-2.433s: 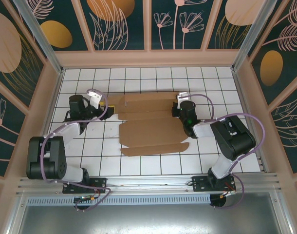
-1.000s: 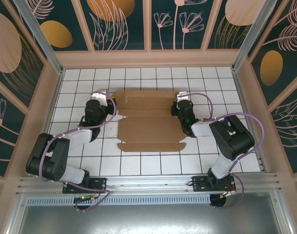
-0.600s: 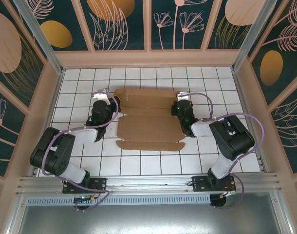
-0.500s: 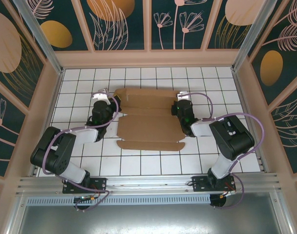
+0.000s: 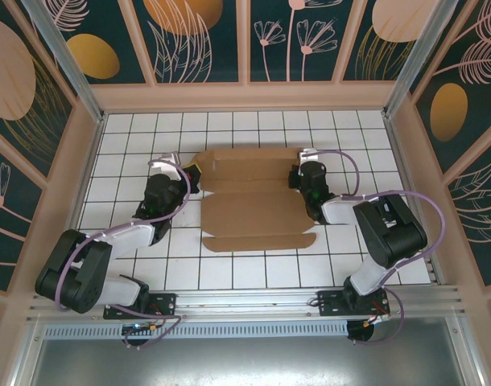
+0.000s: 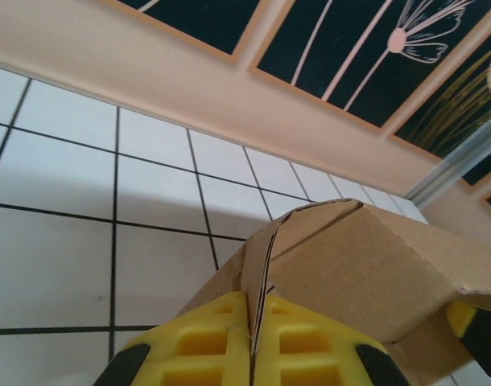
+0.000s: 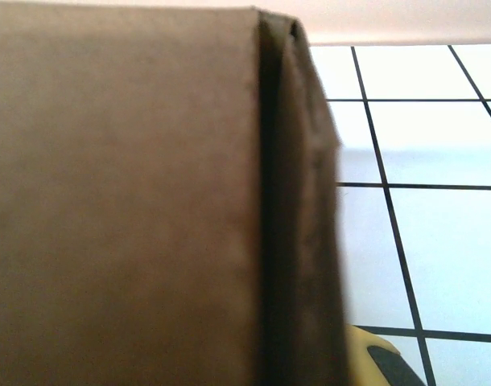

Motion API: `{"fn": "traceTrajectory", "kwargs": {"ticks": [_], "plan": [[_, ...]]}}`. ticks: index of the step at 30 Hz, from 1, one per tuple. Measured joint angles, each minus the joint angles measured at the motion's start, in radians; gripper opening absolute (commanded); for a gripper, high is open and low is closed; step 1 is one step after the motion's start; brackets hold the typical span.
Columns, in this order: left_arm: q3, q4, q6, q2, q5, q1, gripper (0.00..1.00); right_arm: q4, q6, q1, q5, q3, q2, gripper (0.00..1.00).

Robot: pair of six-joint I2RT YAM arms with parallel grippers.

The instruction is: Fold the paper box

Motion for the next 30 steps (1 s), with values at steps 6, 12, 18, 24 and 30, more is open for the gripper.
{"fn": "traceTrajectory", "kwargs": {"ticks": [6, 12, 18, 24, 30], "plan": [[-0.056, 0.171, -0.103, 0.014, 0.054, 0.001, 0.00, 0.004, 0.011, -0.002, -0.027, -0.010, 0.000, 0.00], [-0.057, 0.446, -0.269, 0.158, 0.178, 0.011, 0.00, 0.005, 0.037, -0.002, -0.024, -0.013, 0.000, 0.00], [-0.057, 0.529, -0.352, 0.233, 0.331, -0.002, 0.17, 0.003, 0.033, 0.021, -0.017, -0.013, 0.000, 0.00], [-0.053, 0.310, -0.231, 0.063, 0.348, -0.007, 0.32, -0.004, 0.026, 0.016, -0.030, -0.012, 0.000, 0.01], [-0.008, 0.039, -0.054, -0.059, 0.341, -0.013, 0.45, -0.005, 0.017, 0.008, -0.063, -0.010, 0.000, 0.01]]}}
